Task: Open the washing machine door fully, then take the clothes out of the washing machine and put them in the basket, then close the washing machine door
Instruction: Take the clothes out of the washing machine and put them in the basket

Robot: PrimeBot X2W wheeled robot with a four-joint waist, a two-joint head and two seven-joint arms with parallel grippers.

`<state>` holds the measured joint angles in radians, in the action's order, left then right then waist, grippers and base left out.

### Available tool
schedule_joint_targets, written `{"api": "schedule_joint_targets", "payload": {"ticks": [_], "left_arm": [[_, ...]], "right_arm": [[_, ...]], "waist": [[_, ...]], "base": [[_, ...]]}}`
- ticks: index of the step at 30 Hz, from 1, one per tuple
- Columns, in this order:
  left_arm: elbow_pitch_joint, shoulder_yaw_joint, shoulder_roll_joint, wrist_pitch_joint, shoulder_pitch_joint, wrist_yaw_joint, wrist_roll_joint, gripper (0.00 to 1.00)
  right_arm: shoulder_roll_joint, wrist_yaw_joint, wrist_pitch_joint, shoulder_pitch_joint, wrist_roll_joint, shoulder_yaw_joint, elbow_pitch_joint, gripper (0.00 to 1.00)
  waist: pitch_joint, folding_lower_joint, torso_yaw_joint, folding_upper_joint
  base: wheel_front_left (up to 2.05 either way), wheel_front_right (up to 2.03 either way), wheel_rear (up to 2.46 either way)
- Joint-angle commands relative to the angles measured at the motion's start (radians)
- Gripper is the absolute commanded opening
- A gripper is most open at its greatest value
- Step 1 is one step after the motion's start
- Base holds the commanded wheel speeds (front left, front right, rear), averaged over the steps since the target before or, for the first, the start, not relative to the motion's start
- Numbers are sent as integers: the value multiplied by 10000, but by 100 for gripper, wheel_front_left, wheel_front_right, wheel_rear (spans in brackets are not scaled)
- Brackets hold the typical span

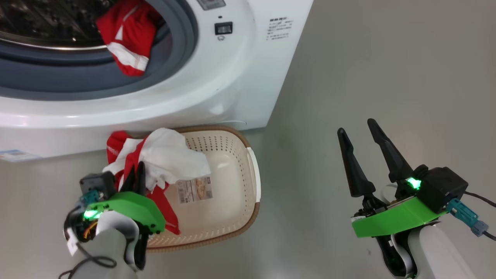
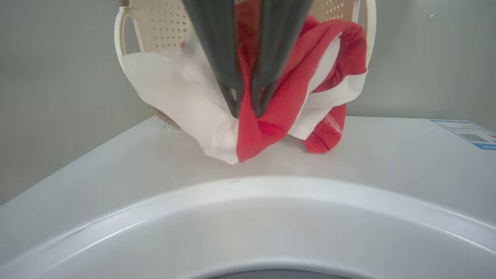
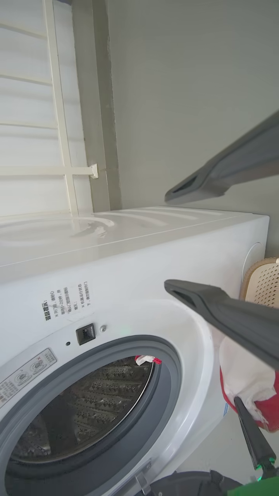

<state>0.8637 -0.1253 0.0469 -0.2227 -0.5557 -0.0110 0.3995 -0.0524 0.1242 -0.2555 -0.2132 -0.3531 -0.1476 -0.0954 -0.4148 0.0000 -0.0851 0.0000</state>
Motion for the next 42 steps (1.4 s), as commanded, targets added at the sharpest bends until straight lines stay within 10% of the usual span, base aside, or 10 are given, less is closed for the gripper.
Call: {"api": "schedule_joint_targets", "payload": {"ticks": [1, 25, 27, 30, 42], "left_arm": [[68, 237, 187, -46, -270, -74, 40, 0], [4082, -141, 719, 1866, -2283, -45, 105, 0], [4106, -157, 713, 1749, -2267, -115, 132, 14], [4116, -224, 660, 1357, -2237, -218, 124, 100], [3616, -425, 426, -295, -1980, -358, 73, 100]], "right_arm": [[22, 65, -63, -171, -99, -291, 197, 100], [22, 65, -63, -799, -380, -959, -179, 100], [22, 65, -63, -807, -367, -908, -201, 100], [22, 65, -63, -775, -342, -785, -259, 100], [22, 65, -63, -597, 237, -205, -513, 100]], "waist": [[-377, 0, -232, 0], [-1539, 0, -1128, 0], [-1502, 0, -1112, 0], [-1348, 0, -1020, 0], [-242, 0, -363, 0]], "base": [[0, 0, 0], [0, 0, 0], [0, 0, 0], [0, 0, 0], [0, 0, 0]]}}
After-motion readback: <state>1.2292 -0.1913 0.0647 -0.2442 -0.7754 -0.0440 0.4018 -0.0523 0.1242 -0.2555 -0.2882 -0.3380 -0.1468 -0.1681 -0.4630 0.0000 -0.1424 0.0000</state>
